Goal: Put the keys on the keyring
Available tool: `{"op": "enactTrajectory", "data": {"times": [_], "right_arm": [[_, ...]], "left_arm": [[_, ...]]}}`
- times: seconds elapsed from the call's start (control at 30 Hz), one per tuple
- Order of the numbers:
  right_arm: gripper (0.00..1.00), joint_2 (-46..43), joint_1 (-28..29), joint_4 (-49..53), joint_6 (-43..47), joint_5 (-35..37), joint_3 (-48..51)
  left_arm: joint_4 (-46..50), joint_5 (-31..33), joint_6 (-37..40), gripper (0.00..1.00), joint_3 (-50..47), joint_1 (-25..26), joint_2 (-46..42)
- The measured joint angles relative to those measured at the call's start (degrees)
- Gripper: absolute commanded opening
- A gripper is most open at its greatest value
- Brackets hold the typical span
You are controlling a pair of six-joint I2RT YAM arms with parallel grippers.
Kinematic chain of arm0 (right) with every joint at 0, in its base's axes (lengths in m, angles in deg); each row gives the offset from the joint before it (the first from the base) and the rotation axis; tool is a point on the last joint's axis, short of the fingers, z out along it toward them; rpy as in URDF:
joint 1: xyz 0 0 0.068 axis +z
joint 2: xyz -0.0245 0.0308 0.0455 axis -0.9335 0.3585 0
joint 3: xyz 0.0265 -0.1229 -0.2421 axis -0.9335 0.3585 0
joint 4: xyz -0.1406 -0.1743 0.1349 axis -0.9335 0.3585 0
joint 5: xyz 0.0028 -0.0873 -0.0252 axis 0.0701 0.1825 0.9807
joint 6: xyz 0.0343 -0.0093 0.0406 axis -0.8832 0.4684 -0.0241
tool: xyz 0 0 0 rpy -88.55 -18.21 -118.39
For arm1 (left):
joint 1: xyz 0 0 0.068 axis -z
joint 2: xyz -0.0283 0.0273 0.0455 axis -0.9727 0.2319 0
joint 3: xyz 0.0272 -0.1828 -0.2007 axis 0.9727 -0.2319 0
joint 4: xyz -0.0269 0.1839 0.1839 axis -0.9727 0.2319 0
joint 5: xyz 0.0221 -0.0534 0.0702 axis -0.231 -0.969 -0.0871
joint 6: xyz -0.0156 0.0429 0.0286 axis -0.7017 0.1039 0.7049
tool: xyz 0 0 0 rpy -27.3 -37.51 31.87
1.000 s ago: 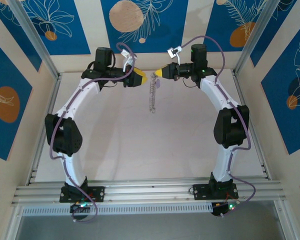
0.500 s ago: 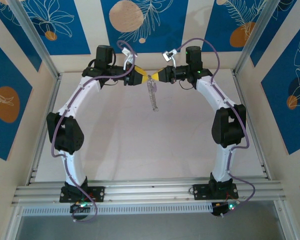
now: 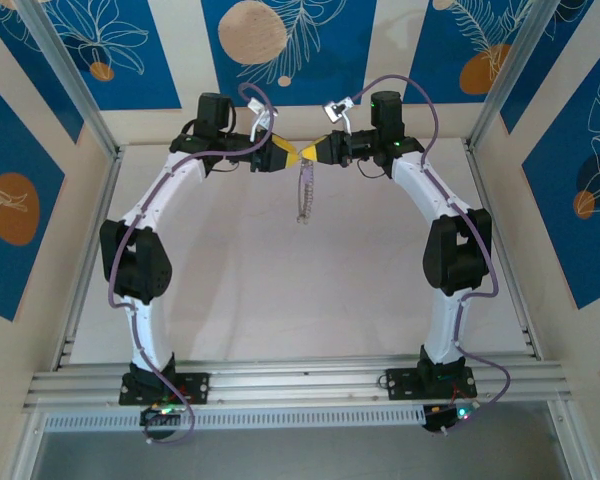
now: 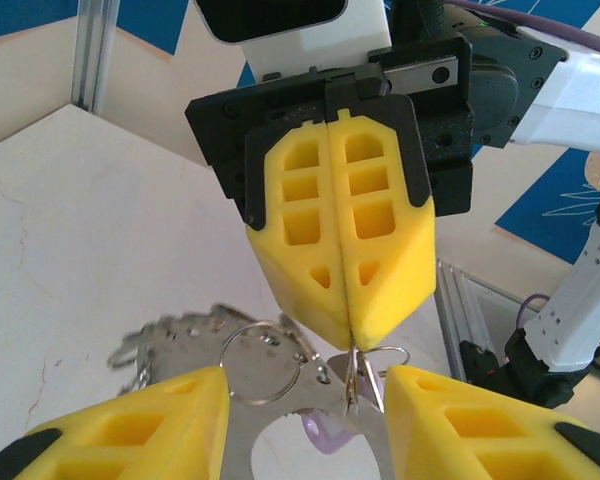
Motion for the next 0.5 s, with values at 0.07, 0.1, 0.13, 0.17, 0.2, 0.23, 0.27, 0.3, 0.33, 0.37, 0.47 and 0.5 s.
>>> {"op": "enactTrajectory", "data": {"times": [0.07, 0.1, 0.13, 0.17, 0.2, 0.23, 0.27, 0.3, 0.33, 0.37, 0.47, 0.5], "right_arm": [[0.00, 0.00, 0.09, -0.46, 0.00, -0.02, 0.00], [0.00, 0.00, 0.15, -0.66, -0.02, -0.02, 0.00], [0.00, 0.00, 0.20, -0.87, -0.09, -0.02, 0.00], [0.00, 0.00, 0.24, -0.94, -0.20, -0.02, 0.00], [0.00, 0.00, 0.24, -1.14, -0.26, -0.02, 0.00], [0.00, 0.00, 0.26, -1.40, -0.44, -0.02, 0.00], [0.00, 0.00, 0.26, -1.62, -0.57, -0.02, 0.00], [0.00, 0.00, 0.26, -1.86, -0.66, 0.00, 0.00], [0.00, 0.00, 0.26, -2.05, -0.72, -0.02, 0.00], [0.00, 0.00, 0.26, -2.21, -0.87, -0.02, 0.00], [0.00, 0.00, 0.24, -2.25, -1.09, 0.00, 0.00], [0.00, 0.00, 0.22, -2.27, -1.11, 0.00, 0.00]], "left_arm": [[-0.02, -0.02, 0.00, 0.44, 0.02, 0.20, 0.07], [-0.02, -0.02, -0.07, 0.43, 0.02, 0.28, 0.07], [-0.02, -0.04, -0.24, 0.42, 0.04, 0.35, 0.07], [-0.04, -0.04, -0.31, 0.42, 0.04, 0.44, 0.07], [-0.04, -0.09, -0.39, 0.41, 0.04, 0.50, 0.07], [-0.04, -0.20, -0.39, 0.39, 0.07, 0.55, 0.09], [-0.02, -0.24, -0.44, 0.38, 0.13, 0.59, 0.09], [-0.04, -0.28, -0.50, 0.35, 0.22, 0.66, 0.13], [-0.07, -0.46, -0.76, 0.32, 0.28, 0.74, 0.13], [-0.07, -0.55, -0.83, 0.29, 0.35, 0.85, 0.15], [-0.04, -1.22, -1.22, 0.19, 0.52, 1.22, 0.20], [-0.07, -1.51, -1.38, 0.17, 0.63, 1.31, 0.20]]}}
